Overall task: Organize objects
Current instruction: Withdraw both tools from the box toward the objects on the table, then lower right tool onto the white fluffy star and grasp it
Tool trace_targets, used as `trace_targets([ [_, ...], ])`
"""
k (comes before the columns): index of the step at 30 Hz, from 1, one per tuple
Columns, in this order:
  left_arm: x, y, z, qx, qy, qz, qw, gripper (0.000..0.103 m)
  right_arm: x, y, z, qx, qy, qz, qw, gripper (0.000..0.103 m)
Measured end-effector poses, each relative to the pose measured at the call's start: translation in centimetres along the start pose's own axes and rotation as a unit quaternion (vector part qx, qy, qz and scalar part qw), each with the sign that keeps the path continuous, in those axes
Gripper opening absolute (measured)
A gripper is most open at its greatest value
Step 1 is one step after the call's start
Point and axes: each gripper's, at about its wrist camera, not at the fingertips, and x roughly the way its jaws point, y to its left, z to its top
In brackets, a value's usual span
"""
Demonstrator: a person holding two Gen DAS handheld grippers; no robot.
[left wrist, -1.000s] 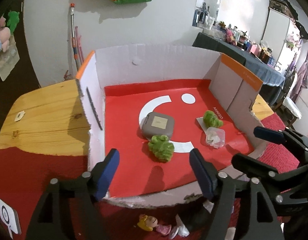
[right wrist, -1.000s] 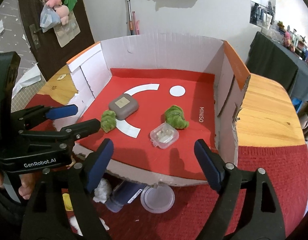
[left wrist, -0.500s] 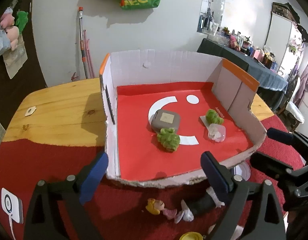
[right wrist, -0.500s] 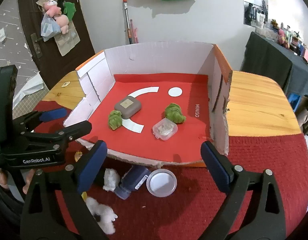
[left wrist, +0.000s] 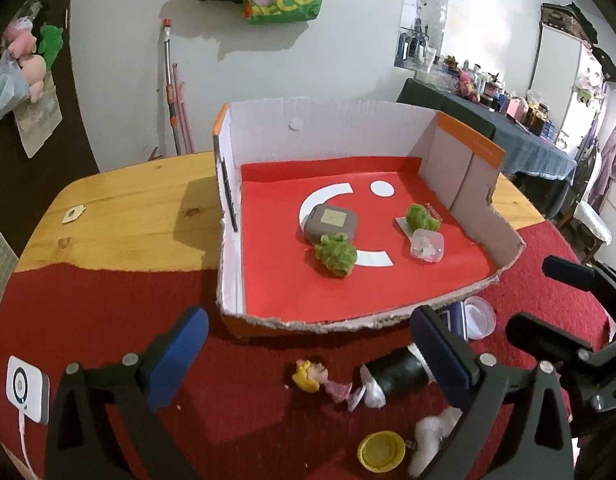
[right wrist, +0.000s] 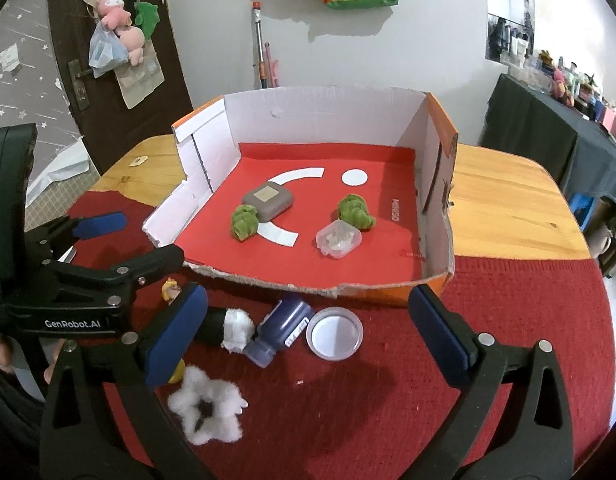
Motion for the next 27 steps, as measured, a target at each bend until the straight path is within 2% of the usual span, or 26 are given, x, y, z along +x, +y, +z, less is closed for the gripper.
trace_targets([
  [27,-2.0,-0.3,-4.3,-0.002,0.009,0.003,1.0,0.103,-1.7,2.7,-4.6,-0.013,0.008,0.009,1.0,0.103],
])
